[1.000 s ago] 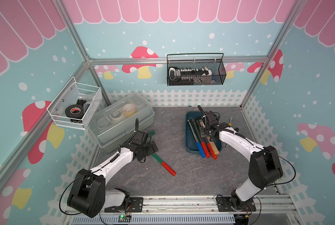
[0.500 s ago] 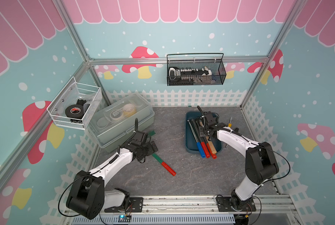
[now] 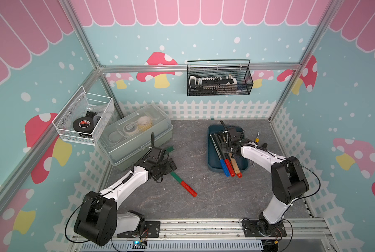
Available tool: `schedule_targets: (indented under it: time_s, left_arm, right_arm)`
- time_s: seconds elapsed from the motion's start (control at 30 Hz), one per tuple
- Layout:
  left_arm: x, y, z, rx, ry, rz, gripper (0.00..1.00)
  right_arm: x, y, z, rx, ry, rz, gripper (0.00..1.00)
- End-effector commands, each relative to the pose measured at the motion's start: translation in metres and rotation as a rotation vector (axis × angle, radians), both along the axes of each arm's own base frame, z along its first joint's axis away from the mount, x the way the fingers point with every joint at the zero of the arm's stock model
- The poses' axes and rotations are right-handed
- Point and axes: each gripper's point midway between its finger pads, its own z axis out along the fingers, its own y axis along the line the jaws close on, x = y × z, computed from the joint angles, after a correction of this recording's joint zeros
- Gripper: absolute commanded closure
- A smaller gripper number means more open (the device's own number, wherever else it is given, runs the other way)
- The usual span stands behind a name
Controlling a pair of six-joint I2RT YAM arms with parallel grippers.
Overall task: Put the small hoe into the storage box
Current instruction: Place the hoe in the storage box.
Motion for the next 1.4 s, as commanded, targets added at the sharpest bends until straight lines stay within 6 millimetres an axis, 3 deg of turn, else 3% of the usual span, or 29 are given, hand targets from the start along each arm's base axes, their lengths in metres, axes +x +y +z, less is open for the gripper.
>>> schedule_targets:
  time_s: [0.0, 0.53, 1.07, 1.37]
  left_arm:
    - [0.000, 0.001, 0.001, 0.004, -0.005, 0.018, 0.01]
    - [0.001, 0.000, 0.001, 0.003, -0.005, 0.015, 0.01]
    - [0.000, 0.002, -0.001, 0.008, -0.003, 0.019, 0.01]
    - [0.000, 0.001, -0.002, 0.006, 0.000, 0.018, 0.01]
  right_arm:
    - [0.002, -0.014, -0.011, -0.023, 0.002, -0.056, 0.98]
    - [-0.003, -0.014, -0.035, -0.039, 0.052, -0.033, 0.91]
    - [-0.008, -0.029, -0.032, -0.085, 0.049, -0.042, 0.66]
    - [-0.006, -0.029, -0.020, -0.080, 0.019, -0.033, 0.55]
